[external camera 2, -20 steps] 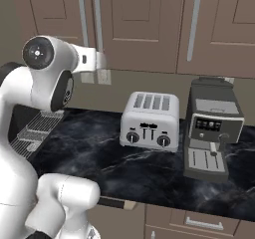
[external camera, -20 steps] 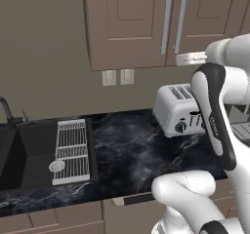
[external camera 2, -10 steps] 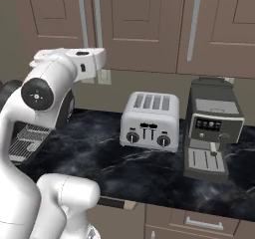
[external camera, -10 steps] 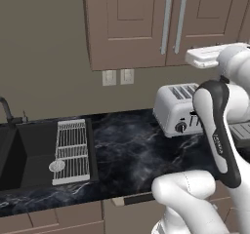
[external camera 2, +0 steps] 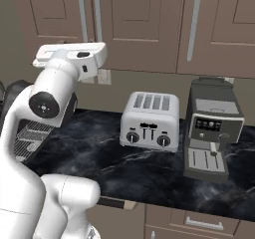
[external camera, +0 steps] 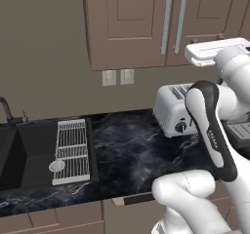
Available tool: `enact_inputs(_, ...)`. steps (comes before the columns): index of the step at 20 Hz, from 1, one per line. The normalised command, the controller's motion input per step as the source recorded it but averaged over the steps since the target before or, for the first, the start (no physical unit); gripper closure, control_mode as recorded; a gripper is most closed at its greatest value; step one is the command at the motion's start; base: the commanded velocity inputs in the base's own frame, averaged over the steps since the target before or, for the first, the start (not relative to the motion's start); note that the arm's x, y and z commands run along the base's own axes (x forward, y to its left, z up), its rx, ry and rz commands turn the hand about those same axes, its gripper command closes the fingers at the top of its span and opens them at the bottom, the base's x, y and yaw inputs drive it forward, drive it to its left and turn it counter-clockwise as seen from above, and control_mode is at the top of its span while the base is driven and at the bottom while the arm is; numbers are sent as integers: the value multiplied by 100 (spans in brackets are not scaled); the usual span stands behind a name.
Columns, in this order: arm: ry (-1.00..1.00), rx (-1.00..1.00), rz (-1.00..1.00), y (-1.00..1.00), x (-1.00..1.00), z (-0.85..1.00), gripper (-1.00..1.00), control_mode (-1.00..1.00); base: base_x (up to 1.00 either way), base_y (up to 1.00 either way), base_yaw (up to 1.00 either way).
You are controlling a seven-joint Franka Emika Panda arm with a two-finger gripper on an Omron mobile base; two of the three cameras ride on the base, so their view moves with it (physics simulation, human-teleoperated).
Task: Get the candle and the beer from the cabinet and move them to the dining counter.
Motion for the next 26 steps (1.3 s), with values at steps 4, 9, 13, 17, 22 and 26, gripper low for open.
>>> enact_inputs(4,1,0,0,0,26,12,-100,-100,0,0,0)
enact_inputs(9,7,2,0,-6,52,0,-100,-100,0,0,0)
enact_inputs(13,3,0,0,-2,58,0,-100,-100,0,0,0)
enact_inputs(17,1,0,0,-1,58,0,-100,-100,0,0,0)
enact_inputs(22,0,0,0,0,46,0,-100,-100,0,0,0)
enact_inputs(26,0,0,0,-1,42,0,-100,-100,0,0,0)
